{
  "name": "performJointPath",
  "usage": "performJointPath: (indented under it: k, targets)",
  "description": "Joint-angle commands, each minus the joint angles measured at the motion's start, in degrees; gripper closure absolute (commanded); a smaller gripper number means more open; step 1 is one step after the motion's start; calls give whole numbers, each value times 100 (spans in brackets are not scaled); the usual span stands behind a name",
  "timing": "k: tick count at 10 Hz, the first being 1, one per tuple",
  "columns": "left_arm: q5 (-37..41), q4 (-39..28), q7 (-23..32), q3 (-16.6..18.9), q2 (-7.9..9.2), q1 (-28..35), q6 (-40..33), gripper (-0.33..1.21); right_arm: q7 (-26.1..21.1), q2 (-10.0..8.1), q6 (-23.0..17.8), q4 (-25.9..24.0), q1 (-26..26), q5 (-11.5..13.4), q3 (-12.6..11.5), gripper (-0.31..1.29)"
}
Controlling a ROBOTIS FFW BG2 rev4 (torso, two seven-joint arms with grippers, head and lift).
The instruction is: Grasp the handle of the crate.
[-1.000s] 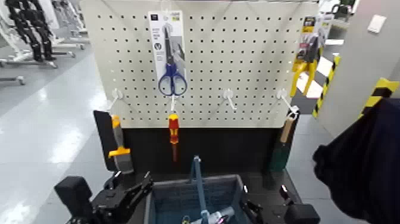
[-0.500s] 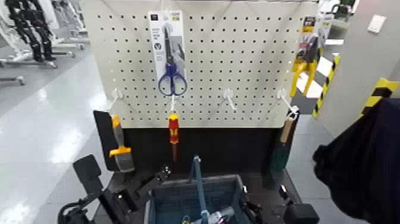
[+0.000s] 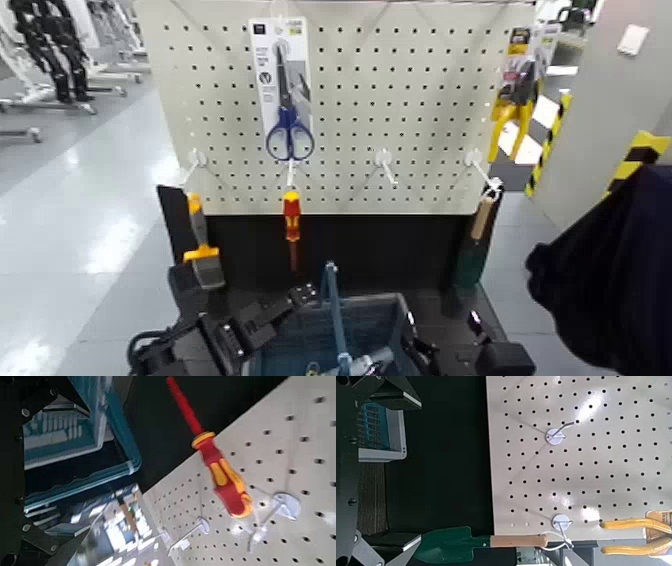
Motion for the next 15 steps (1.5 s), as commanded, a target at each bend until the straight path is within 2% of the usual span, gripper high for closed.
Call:
performJointPath:
  k: [1,4,7,8,10,12,15]
  targets:
    - [676,636,-181,-231,-21,-355,196,29,0,0,-19,2,0,-5,3,13]
    - [1230,1225,-340,-521,32,-794,522,30,0,0,-45,19,-9,-23,12,13]
    - [1783,1515,-357,-811,75,-935,583,33,0,0,-71,28,-9,-31,21,13]
    - [1977,1585,-357,-917,84,-953,583,47,0,0,-80,37,-9,-31,21,13]
    - [2135,1664,-348,-952,93,-944,645,108,0,0,-98,37,-9,-31,12,13]
    - [2152,1691,-348,-961,84,-926,662,118,0,0,-115,54,-17,-49,12,13]
    - [2179,1682,-348,-987,84,-909,653,118,0,-9,-124,72,-35,-75,21,13]
